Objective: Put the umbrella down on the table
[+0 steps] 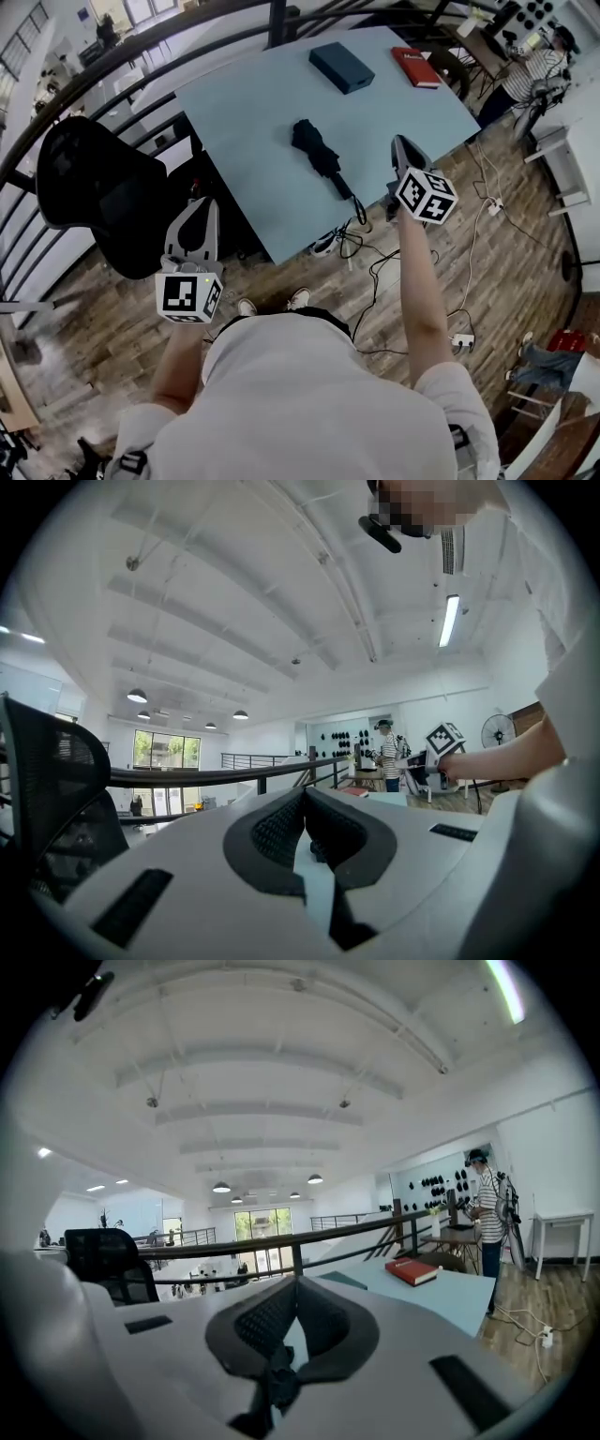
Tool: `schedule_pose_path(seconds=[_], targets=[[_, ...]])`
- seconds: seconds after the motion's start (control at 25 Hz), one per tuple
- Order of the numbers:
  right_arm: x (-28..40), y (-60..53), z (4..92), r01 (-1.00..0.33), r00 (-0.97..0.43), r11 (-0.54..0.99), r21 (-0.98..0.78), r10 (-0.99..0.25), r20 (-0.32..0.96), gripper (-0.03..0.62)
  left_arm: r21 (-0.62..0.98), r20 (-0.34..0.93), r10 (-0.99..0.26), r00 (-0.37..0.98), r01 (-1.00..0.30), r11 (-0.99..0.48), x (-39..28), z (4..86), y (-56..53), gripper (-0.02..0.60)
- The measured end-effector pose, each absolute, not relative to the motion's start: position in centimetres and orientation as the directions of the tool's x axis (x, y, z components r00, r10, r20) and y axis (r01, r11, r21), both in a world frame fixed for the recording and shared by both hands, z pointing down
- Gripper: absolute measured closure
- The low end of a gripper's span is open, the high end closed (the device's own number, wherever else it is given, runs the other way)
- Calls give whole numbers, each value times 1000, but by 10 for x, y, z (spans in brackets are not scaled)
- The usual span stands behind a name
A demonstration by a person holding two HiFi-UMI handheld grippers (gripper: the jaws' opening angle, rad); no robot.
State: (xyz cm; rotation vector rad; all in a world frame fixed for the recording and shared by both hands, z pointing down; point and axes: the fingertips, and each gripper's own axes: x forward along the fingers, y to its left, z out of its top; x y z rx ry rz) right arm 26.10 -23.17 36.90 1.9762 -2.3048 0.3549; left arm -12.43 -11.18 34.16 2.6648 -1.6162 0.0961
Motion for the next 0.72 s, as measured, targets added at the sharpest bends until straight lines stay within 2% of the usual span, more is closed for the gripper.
schedule_pose_path(seconds=[0.4, 0.72], targets=[[265, -165, 267, -984, -179, 179, 23, -984, 3, 572, 11, 9, -901, 433, -901, -433, -139, 316, -124, 558], [265, -99, 246, -975, -166, 157, 155, -985, -46, 572, 13, -30, -896, 444, -896, -444, -142, 298, -123, 558]])
